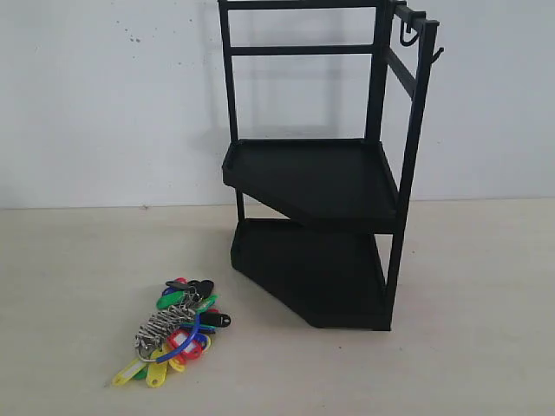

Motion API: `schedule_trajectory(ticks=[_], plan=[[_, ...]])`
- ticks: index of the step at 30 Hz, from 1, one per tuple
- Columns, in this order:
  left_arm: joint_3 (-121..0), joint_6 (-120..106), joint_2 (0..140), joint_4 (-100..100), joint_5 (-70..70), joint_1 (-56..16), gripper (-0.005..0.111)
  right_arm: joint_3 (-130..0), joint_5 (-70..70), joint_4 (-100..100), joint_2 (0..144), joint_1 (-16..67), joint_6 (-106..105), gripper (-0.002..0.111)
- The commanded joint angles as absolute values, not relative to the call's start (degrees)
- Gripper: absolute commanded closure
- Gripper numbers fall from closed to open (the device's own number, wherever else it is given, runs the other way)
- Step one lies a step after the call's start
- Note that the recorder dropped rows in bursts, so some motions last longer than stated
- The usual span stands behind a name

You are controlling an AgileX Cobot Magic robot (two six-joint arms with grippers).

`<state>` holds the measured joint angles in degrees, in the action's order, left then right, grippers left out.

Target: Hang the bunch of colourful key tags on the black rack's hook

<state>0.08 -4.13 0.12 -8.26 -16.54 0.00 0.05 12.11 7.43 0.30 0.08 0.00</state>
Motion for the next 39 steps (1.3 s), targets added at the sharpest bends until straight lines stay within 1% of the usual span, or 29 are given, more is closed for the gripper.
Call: schedule_trajectory(ticks=[1, 16, 17, 19, 20, 21, 22, 24, 26, 27, 29, 35, 39], plan=[[0.0, -4.3, 0.0, -8.1, -16.3, -0.1, 0.102, 0.0, 11.7, 7.1, 0.0, -0.1, 0.0, 0.107], [0.0, -4.3, 0.0, -8.1, -16.3, -0.1, 0.102, 0.0, 11.5, 7.1, 0.0, -0.1, 0.0, 0.107], [0.0, -4.3, 0.0, -8.1, -16.3, -0.1, 0.102, 0.0, 10.4, 7.1, 0.0, -0.1, 0.0, 0.107], [0.0, -4.3, 0.0, -8.1, -16.3, -0.1, 0.102, 0.0, 3.8, 7.1, 0.0, -0.1, 0.0, 0.107], [0.0, -4.3, 0.0, -8.1, -16.3, -0.1, 0.102, 0.0, -2.6, 7.1, 0.0, -0.1, 0.0, 0.107], [0.0, -4.3, 0.0, -8.1, -16.3, -0.1, 0.102, 0.0, -5.6, 7.1, 0.0, -0.1, 0.0, 0.107], [0.0, -4.3, 0.0, -8.1, -16.3, -0.1, 0.102, -0.7, -5.0, 7.1, 0.0, -0.1, 0.0, 0.107], [0.0, -4.3, 0.0, -8.1, -16.3, -0.1, 0.102, -7.2, 1.4, 6.9, 0.0, -0.1, -2.2, 0.107], [0.0, -4.3, 0.0, -8.1, -16.3, -0.1, 0.102, -15.2, 13.1, 6.9, 3.0, -0.1, -6.9, 0.107], [0.0, -4.3, 0.0, -8.1, -16.3, -0.1, 0.102, -19.8, 21.8, 6.8, 6.7, -0.1, -8.8, 0.107], [0.0, -4.3, 0.0, -8.1, -16.3, -0.1, 0.102, -24.7, 27.3, 7.4, 12.5, -0.1, -8.7, 0.107], [0.0, -4.3, 0.0, -8.1, -16.3, -0.1, 0.102, -26.5, 24.2, 7.7, 16.1, -0.1, -8.6, 0.107], [0.0, -4.3, 0.0, -8.1, -16.3, -0.1, 0.102, -26.5, 18.1, 9.2, 16.1, -0.1, -8.1, 0.107]])
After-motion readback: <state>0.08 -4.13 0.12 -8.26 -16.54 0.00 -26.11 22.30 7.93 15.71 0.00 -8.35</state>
